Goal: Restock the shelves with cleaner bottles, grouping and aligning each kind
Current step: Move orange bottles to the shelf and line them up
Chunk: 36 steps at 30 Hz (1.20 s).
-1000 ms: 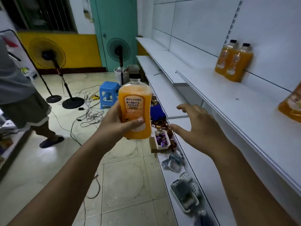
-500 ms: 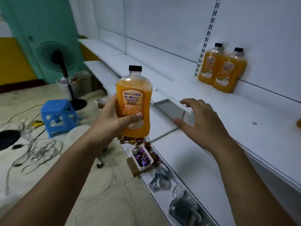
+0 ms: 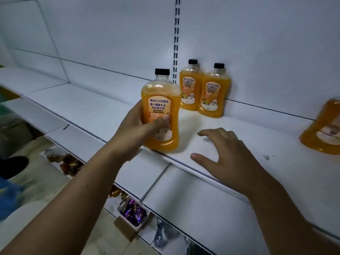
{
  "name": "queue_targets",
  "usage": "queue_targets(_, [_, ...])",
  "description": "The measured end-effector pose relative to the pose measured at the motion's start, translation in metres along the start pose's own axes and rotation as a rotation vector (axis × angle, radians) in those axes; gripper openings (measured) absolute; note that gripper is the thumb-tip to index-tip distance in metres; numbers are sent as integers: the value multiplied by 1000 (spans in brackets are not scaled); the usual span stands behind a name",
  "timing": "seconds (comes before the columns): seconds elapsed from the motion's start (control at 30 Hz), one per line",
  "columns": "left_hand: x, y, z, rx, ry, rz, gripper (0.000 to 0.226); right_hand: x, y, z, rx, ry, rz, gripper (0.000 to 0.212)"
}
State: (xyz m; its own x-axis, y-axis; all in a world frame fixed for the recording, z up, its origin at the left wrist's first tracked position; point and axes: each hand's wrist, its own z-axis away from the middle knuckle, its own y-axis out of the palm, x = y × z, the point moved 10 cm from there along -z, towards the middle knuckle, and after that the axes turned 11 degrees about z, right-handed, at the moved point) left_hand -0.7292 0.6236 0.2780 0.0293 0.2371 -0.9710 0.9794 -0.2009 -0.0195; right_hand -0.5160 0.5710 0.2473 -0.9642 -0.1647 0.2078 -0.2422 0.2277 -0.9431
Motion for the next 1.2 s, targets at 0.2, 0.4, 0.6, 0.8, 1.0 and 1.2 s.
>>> queue_targets(0.2, [-8,27,-64,154,59,-25,69,-9,12,15,101,38,62,70])
queue_targets(0.4, [-51,84,-106,417,246,-107,77,-9,19,25,48,138,86,78])
queue_targets(0.6, [-95,160,-137,585,455,-446,82,-13,18,28,55,195,63,76])
queue_targets(0.8, [-109,212,-157,701,593,-620,92,-15,17,29,32,200,60,76])
queue_targets(1.0, [-97,236,-181,606,636,-865,86,-15,14,28,21,205,38,64])
queue_targets(1.2, [-79,243,-190,587,667,-965,86,-17,13,27,5,209,16,62])
